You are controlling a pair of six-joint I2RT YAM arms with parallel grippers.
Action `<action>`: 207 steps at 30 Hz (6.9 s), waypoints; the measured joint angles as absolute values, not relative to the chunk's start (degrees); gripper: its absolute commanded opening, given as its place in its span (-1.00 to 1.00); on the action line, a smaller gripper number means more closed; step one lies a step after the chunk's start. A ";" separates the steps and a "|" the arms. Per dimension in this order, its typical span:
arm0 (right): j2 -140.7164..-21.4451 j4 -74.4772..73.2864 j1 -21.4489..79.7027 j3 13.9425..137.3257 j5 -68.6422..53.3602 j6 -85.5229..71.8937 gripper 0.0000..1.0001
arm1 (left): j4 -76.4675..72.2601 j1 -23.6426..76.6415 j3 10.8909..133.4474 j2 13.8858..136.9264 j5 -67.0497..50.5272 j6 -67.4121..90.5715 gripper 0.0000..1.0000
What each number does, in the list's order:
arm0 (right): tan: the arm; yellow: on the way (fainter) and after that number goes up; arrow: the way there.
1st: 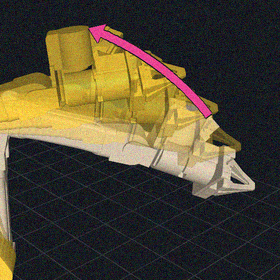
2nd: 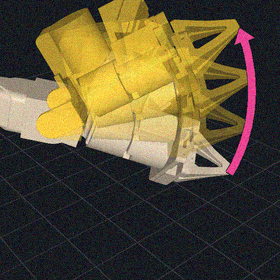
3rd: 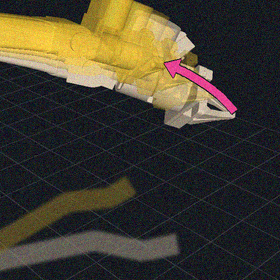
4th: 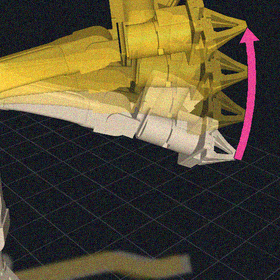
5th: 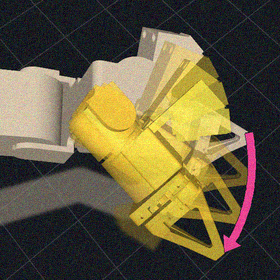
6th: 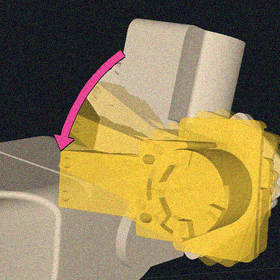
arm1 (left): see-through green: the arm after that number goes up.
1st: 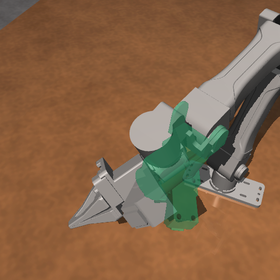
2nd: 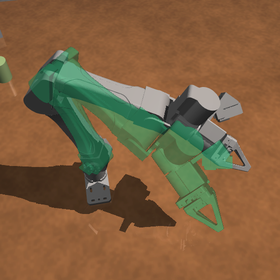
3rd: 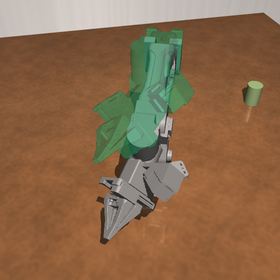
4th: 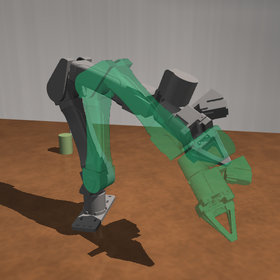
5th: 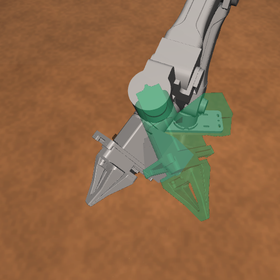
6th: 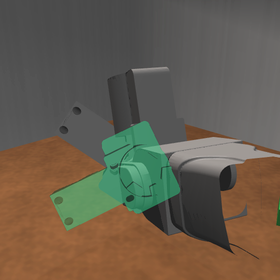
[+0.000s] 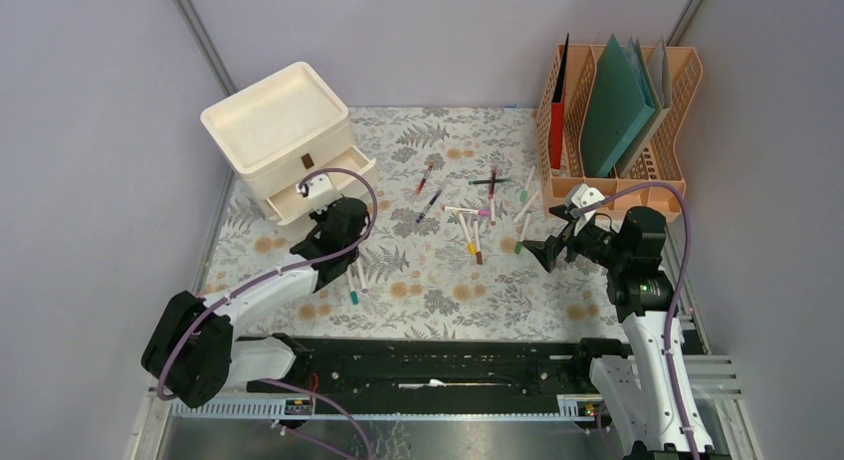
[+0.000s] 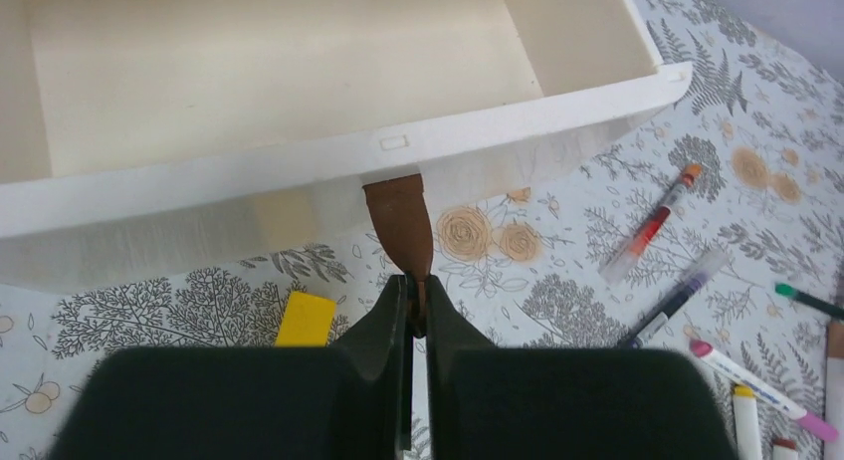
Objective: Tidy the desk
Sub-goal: Open the drawer in the storage box, then pick up the stationery from the center of the board, then place the stationery in the drawer.
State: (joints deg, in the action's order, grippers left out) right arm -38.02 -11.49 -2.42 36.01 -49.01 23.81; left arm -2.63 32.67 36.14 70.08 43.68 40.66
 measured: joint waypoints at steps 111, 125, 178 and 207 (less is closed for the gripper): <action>-59.22 -30.94 -2.79 46.00 -40.01 39.22 0.99 | -8.10 24.25 88.09 121.08 -21.47 7.09 0.97; -59.42 -30.92 -2.79 46.00 -40.01 39.20 0.99 | 1.30 28.08 97.43 129.08 -9.72 2.48 0.47; -59.42 -30.92 -2.79 46.00 -39.99 39.20 0.99 | 20.93 28.80 113.25 138.91 4.29 -2.94 -1.00; -59.42 -30.92 -2.79 46.00 -39.99 39.20 0.99 | -2.63 30.02 73.52 94.08 -13.28 -10.66 -1.00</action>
